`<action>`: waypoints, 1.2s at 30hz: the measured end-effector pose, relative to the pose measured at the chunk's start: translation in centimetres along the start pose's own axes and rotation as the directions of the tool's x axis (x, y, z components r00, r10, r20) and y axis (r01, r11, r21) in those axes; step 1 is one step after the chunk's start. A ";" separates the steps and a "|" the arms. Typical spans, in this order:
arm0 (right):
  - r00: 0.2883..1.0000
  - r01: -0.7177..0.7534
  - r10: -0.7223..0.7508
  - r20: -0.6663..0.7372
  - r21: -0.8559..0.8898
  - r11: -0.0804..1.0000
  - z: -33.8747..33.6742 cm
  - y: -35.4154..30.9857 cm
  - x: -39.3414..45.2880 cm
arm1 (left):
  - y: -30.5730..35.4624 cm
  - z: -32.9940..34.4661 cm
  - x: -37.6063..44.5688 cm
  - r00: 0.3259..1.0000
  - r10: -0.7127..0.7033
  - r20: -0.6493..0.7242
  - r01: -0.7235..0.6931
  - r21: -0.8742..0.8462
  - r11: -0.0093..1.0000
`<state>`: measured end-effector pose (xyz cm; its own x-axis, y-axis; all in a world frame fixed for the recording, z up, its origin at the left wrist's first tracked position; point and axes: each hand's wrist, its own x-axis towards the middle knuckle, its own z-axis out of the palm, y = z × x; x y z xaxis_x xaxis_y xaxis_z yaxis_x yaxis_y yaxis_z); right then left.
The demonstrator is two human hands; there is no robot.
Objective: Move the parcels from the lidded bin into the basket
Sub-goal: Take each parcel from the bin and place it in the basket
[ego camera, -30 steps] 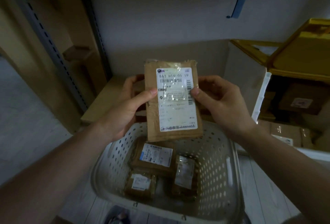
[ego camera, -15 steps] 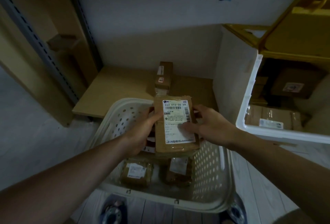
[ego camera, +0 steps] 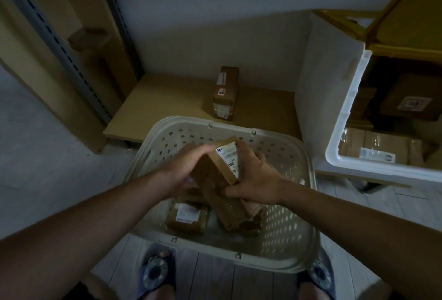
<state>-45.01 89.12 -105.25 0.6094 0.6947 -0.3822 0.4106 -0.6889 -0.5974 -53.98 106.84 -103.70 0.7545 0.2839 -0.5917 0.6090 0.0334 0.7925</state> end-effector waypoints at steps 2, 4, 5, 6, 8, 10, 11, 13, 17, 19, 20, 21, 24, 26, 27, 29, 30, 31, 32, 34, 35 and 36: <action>0.993 0.090 -0.089 0.076 -0.012 0.996 0.6 -0.1 0.3 | 0.7 -2.1 0.0 0.987 0.100 -0.127 -0.075 0.191 0.979; 0.983 0.141 -0.136 0.124 -0.032 0.989 1.7 -0.4 0.7 | 0.9 -3.9 0.3 0.978 0.125 -0.168 -0.066 0.317 0.946; 0.979 0.151 -0.145 0.145 -0.034 0.988 2.3 -0.6 0.9 | 0.8 -4.6 0.4 0.982 0.111 -0.153 -0.049 0.362 0.931; 0.973 0.163 -0.156 0.169 -0.033 0.986 2.9 -0.8 1.1 | 0.7 -5.1 0.5 0.987 0.096 -0.125 -0.037 0.406 0.913; 0.957 0.188 -0.175 0.232 -0.036 0.981 3.9 -1.0 1.7 | 0.6 -5.8 0.6 0.993 0.101 -0.066 -0.056 0.488 0.871; 0.935 0.225 -0.199 0.294 -0.058 0.973 4.8 -1.3 2.4 | 0.6 -6.2 0.6 0.992 0.121 -0.031 -0.085 0.535 0.841; 0.924 0.240 -0.203 0.323 -0.076 0.968 5.1 -1.4 2.6 | 0.5 -6.4 0.7 0.993 0.117 -0.021 -0.086 0.548 0.832; 0.906 0.256 -0.201 0.372 -0.103 0.961 5.9 -1.6 3.4 | 0.1 -6.8 1.0 0.995 0.101 0.006 -0.085 0.593 0.801; 0.889 0.255 -0.174 0.423 -0.143 0.956 7.2 -1.5 4.9 | -1.3 -7.4 1.9 0.991 0.040 0.130 -0.122 0.720 0.683; 0.885 0.260 -0.170 0.433 -0.156 0.953 7.9 -1.6 5.7 | -1.8 -7.8 2.3 0.985 0.016 0.170 -0.143 0.773 0.618; 0.883 0.263 -0.170 0.437 -0.161 0.951 8.3 -1.5 6.1 | -1.9 -8.1 2.4 0.983 0.016 0.185 -0.157 0.782 0.603; 0.879 0.267 -0.171 0.446 -0.161 0.950 8.5 -1.5 6.4 | -2.0 -8.3 2.4 0.980 0.022 0.198 -0.172 0.783 0.598; 0.864 0.253 -0.179 0.471 -0.099 0.962 8.8 -1.0 7.5 | -2.0 -8.8 2.6 0.975 0.055 0.216 -0.206 0.781 0.590; 0.850 0.232 -0.177 0.496 -0.050 0.971 9.0 -0.6 8.3 | -2.2 -9.0 2.8 0.974 0.062 0.219 -0.215 0.801 0.559; 0.846 0.227 -0.177 0.504 -0.039 0.973 9.1 -0.5 8.7 | -2.4 -9.0 2.8 0.973 0.058 0.224 -0.220 0.816 0.535; 0.846 0.226 -0.178 0.503 -0.036 0.973 9.1 -0.3 9.3 | -2.6 -8.9 2.8 0.970 0.029 0.240 -0.222 0.839 0.498; 0.849 0.233 -0.180 0.497 -0.045 0.971 9.2 -0.3 9.4 | -2.7 -8.8 2.8 0.969 0.011 0.247 -0.221 0.845 0.488; 0.852 0.243 -0.180 0.492 -0.067 0.968 9.3 -0.4 9.5 | -2.7 -8.8 2.8 0.968 -0.005 0.252 -0.218 0.848 0.482; 0.856 0.259 -0.176 0.485 -0.108 0.960 9.6 -0.5 9.3 | -2.8 -8.8 2.7 0.967 -0.016 0.255 -0.217 0.851 0.479; 0.886 0.294 -0.166 0.434 -0.246 0.924 10.8 -0.7 8.6 | -3.0 -8.8 2.7 0.964 -0.033 0.265 -0.219 0.855 0.471; 0.906 0.304 -0.169 0.389 -0.319 0.898 11.7 -0.8 8.1 | -3.2 -8.8 2.7 0.962 -0.042 0.270 -0.220 0.856 0.468; 0.921 0.313 -0.179 0.345 -0.386 0.868 12.5 -0.8 7.5 | -3.3 -8.8 2.7 0.960 -0.052 0.274 -0.220 0.858 0.465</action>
<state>-49.20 97.45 -116.47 0.2538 0.8351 -0.4881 0.8088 -0.4600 -0.3664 -56.13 115.89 -106.62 0.7598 0.0078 -0.6502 0.3270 -0.8689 0.3717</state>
